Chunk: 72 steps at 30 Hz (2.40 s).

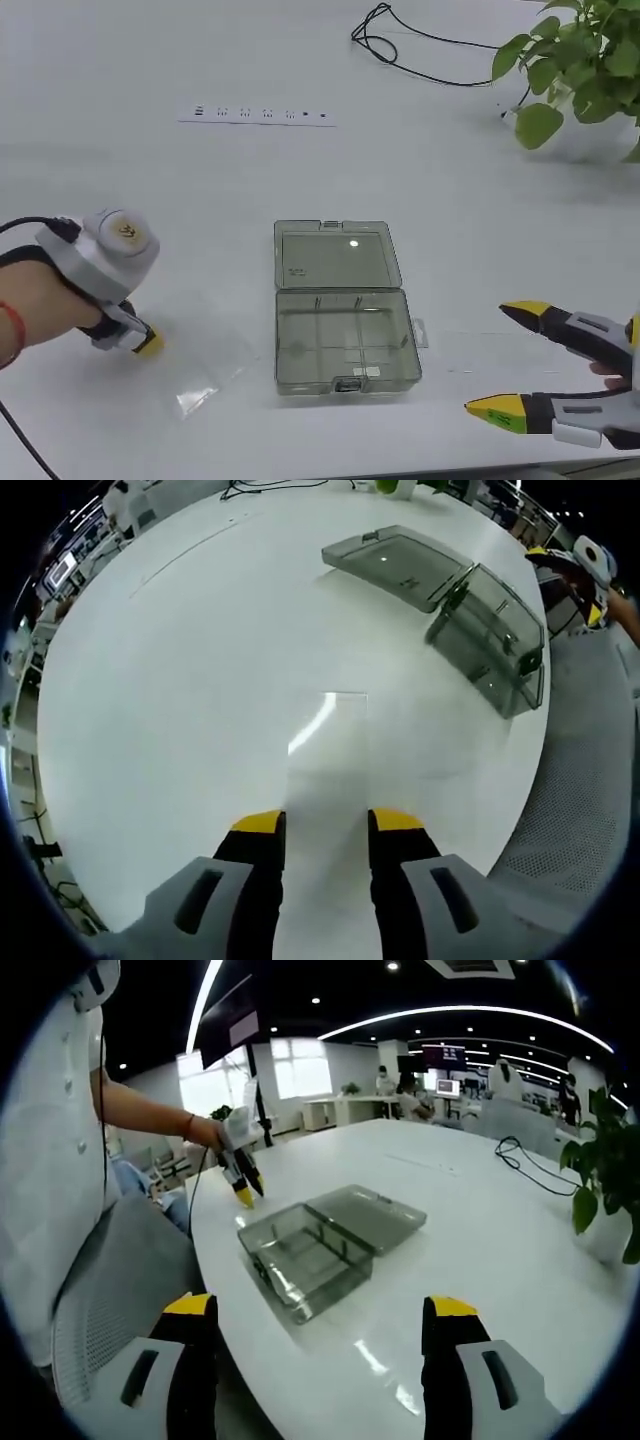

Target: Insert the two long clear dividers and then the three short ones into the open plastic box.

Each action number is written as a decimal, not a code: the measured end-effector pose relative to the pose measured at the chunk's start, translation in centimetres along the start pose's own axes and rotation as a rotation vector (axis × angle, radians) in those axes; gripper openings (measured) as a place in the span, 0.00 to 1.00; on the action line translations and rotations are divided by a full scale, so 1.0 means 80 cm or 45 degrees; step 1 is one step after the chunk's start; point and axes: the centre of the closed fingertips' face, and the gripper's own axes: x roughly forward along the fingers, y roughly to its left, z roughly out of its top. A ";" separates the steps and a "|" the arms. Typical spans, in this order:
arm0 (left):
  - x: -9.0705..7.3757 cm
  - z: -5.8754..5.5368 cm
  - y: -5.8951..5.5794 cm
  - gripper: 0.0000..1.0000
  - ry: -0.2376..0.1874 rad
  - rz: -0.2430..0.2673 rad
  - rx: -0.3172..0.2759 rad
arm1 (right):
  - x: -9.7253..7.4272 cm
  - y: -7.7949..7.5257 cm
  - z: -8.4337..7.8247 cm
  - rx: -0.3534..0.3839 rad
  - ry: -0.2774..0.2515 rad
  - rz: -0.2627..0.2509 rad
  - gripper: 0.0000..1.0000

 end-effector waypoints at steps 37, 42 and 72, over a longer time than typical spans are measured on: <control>-0.003 -0.002 -0.015 0.30 -0.018 -0.063 -0.065 | 0.000 0.005 0.000 -0.014 0.007 0.007 0.84; -0.006 -0.003 -0.020 0.30 -0.059 -0.092 -0.120 | 0.001 0.006 0.002 -0.019 0.008 0.011 0.84; -0.094 0.079 -0.079 0.30 -0.638 -0.298 -0.443 | 0.015 0.032 0.073 -0.005 -0.088 0.057 0.76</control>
